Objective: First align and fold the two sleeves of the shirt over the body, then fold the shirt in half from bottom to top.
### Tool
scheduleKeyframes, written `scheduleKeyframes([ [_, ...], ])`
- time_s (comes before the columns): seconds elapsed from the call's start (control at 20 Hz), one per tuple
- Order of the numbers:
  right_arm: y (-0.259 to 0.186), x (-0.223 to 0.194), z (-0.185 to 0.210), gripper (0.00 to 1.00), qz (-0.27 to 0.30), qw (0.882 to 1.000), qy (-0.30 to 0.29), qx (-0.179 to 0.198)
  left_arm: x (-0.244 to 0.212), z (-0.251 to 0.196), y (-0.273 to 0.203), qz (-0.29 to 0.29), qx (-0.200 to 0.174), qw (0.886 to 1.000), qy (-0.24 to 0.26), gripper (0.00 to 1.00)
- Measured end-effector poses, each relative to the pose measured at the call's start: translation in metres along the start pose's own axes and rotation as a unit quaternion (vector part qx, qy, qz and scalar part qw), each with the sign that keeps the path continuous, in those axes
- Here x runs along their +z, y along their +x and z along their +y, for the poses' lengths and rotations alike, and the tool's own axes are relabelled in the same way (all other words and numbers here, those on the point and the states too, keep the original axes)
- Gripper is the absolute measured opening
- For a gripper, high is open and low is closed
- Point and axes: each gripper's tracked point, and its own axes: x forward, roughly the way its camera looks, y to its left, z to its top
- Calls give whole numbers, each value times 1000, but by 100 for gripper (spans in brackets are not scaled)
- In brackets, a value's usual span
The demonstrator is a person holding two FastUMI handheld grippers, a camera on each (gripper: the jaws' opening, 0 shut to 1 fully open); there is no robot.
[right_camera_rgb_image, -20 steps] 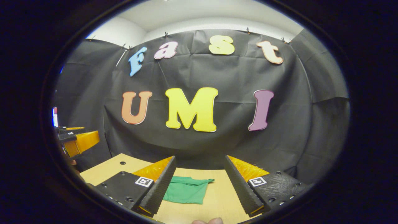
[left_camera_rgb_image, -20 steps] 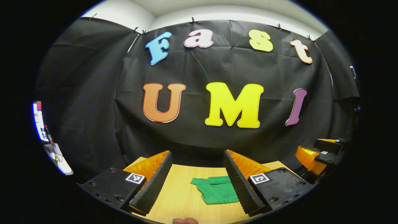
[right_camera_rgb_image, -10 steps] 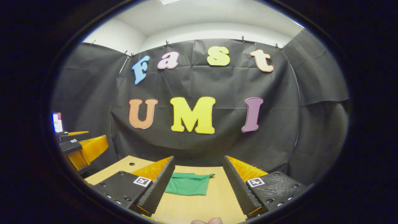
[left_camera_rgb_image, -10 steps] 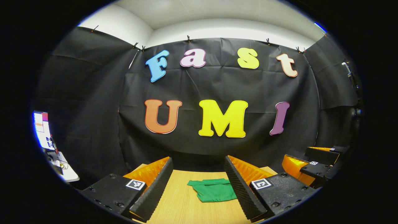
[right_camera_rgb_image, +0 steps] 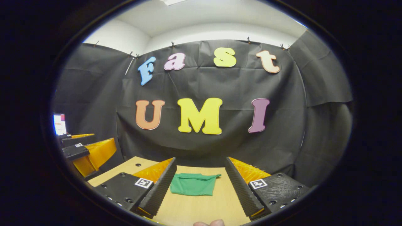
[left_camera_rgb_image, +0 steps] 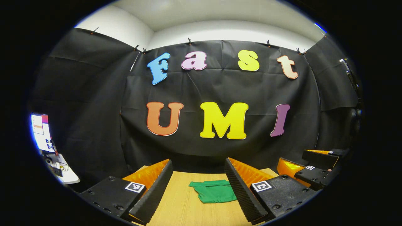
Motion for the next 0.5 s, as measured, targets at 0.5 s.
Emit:
scheduleKeyframes([
  [0.5,1,4,-1,96,-1,1000,10,3,8,2,8,-7,6,1000,1,100],
])
